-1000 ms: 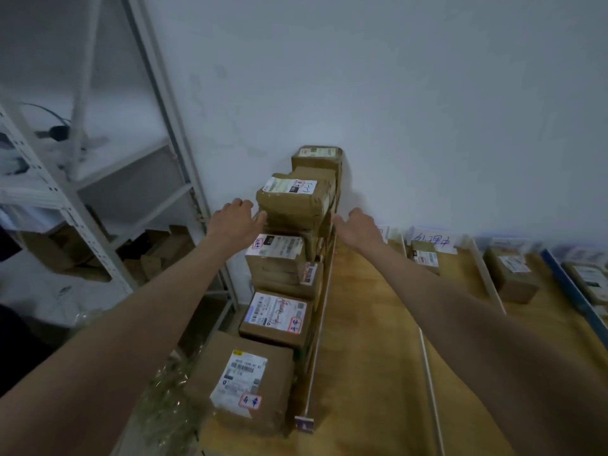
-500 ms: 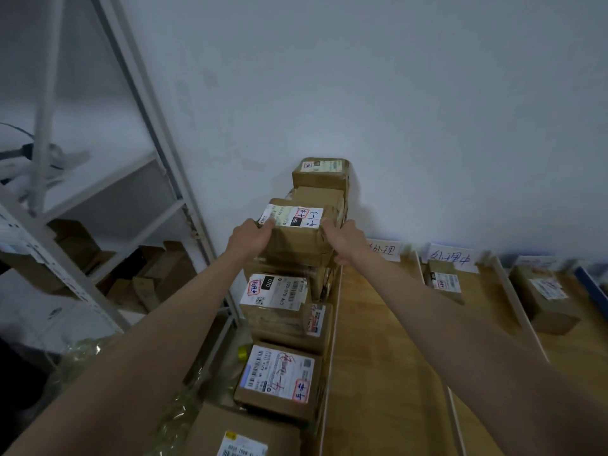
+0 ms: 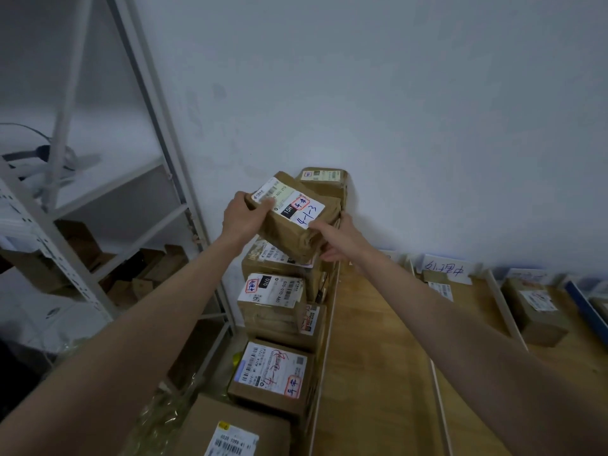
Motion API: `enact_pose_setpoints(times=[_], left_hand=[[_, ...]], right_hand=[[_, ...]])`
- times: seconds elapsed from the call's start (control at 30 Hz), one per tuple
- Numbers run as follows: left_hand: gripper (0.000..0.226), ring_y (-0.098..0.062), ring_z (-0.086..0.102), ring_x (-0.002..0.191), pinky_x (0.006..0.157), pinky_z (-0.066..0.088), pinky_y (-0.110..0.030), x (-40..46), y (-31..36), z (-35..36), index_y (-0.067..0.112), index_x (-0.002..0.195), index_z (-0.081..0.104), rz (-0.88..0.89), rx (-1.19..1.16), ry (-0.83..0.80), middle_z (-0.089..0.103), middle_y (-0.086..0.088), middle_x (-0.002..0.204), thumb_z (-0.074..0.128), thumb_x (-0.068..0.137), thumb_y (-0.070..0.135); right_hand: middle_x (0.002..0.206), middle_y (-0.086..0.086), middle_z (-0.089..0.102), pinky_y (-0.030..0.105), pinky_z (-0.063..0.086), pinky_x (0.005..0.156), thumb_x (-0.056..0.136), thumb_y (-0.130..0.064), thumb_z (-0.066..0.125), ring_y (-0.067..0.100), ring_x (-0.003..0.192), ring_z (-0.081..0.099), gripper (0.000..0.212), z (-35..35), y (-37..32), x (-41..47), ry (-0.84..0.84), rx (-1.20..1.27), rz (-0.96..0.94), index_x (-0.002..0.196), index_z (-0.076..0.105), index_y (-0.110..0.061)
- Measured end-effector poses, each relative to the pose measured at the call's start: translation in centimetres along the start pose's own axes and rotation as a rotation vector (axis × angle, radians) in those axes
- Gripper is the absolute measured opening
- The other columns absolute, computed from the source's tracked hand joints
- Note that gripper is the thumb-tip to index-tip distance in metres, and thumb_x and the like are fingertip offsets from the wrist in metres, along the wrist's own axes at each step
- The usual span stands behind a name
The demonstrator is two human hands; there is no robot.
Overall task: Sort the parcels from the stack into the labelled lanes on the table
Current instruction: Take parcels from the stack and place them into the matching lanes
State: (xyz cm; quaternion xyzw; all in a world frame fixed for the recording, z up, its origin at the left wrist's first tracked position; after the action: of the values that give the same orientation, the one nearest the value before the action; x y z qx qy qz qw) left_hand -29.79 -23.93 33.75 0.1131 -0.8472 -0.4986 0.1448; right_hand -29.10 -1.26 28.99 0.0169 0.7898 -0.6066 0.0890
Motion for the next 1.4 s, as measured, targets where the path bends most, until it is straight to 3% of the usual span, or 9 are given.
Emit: enact_pose_setpoints(times=[0.27,0.47,0.63,0.77,0.83,0.97,1.13,1.3,1.4], left_hand=[[0.044,-0.023,0.061,0.107,0.092,0.056,-0.044,-1.6,3.9,0.0,0.018,0.121,0.055,0.105,0.039,-0.228,0.061,0.0,0.114,0.069,0.089,0.045],[0.046,-0.023,0.06,0.109,0.093,0.055,-0.042,-4.8,6.2,2.4,0.021,0.126,0.052,0.145,0.037,-0.318,0.059,-0.003,0.122,0.067,0.09,0.044],[0.062,-0.023,0.056,0.113,0.093,0.049,-0.036,-8.6,7.4,4.9,0.019,0.145,0.038,0.165,0.053,-0.366,0.053,-0.005,0.138,0.06,0.094,0.047],[0.043,-0.029,0.05,0.127,0.096,0.042,-0.034,-13.1,8.0,6.0,0.018,0.125,0.055,0.255,0.204,-0.336,0.054,-0.01,0.14,0.043,0.1,0.051],[0.059,-0.03,0.054,0.123,0.1,0.044,-0.04,-15.6,7.3,6.6,0.016,0.125,0.057,0.326,0.336,-0.365,0.058,-0.009,0.133,0.038,0.093,0.062],[0.051,-0.028,0.052,0.119,0.097,0.045,-0.042,-21.9,4.9,8.8,0.011,0.131,0.054,0.452,0.564,-0.439,0.053,-0.01,0.133,0.04,0.1,0.049],[0.057,-0.03,0.047,0.13,0.11,0.038,-0.05,-29.0,0.6,11.8,0.011,0.139,0.048,0.506,0.798,-0.493,0.049,-0.011,0.142,0.038,0.101,0.052],[0.054,-0.03,0.047,0.13,0.11,0.033,-0.042,-35.0,-1.7,14.0,0.012,0.135,0.05,0.55,0.889,-0.551,0.05,-0.011,0.14,0.038,0.101,0.051],[0.054,-0.028,0.049,0.127,0.111,0.034,-0.042,-37.1,-1.8,15.6,0.014,0.134,0.052,0.578,0.919,-0.576,0.052,-0.01,0.138,0.038,0.1,0.053]], right_hand=[[0.11,-0.002,0.061,0.04,0.055,0.095,0.091,-0.056,0.06,0.02,0.105,0.063,0.052,-3.7,-0.9,-5.6,-0.054,-0.057,-0.034,0.123,0.048,-0.016],[0.118,0.003,0.068,0.029,0.055,0.091,0.094,-0.042,0.063,0.012,0.103,0.065,0.046,-5.6,0.3,-8.7,-0.104,-0.061,-0.003,0.126,0.061,-0.008],[0.115,0.006,0.07,0.034,0.055,0.096,0.094,-0.035,0.065,0.017,0.106,0.067,0.044,-8.1,2.2,-11.9,-0.006,-0.006,0.065,0.125,0.061,-0.004],[0.12,0.008,0.067,0.031,0.058,0.084,0.094,-0.03,0.066,0.018,0.105,0.066,0.046,-10.1,4.9,-15.7,0.09,0.022,0.15,0.129,0.054,-0.002],[0.122,0.009,0.065,0.027,0.055,0.076,0.096,-0.026,0.064,0.019,0.103,0.064,0.043,-10.9,6.9,-17.8,0.141,0.039,0.196,0.129,0.053,-0.002],[0.113,0.007,0.068,0.037,0.056,0.089,0.096,-0.021,0.062,0.021,0.099,0.066,0.035,-12.3,11.4,-22.6,0.229,0.049,0.28,0.125,0.057,-0.003],[0.096,0.003,0.065,0.024,0.047,0.056,0.099,-0.019,0.057,0.011,0.074,0.06,0.017,-12.9,16.3,-29.6,0.302,0.066,0.362,0.114,0.056,-0.01],[0.11,0.011,0.062,0.038,0.051,0.089,0.099,-0.019,0.058,0.02,0.091,0.058,0.024,-14.7,20.9,-35.2,0.378,0.079,0.423,0.119,0.057,-0.005],[0.118,0.015,0.06,0.04,0.051,0.089,0.099,-0.018,0.056,0.022,0.098,0.056,0.03,-16.2,22.4,-38.0,0.397,0.103,0.421,0.125,0.055,-0.003]])
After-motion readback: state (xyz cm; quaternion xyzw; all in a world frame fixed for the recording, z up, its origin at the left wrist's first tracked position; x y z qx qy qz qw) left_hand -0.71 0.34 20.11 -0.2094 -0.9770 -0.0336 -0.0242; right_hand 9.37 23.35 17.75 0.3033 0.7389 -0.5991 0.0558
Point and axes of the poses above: each hand's wrist, its own x-axis towards the middle knuckle, its own z-axis out of the palm, y = z × x, the point moved 9 cm from there along x, towards the middle knuckle
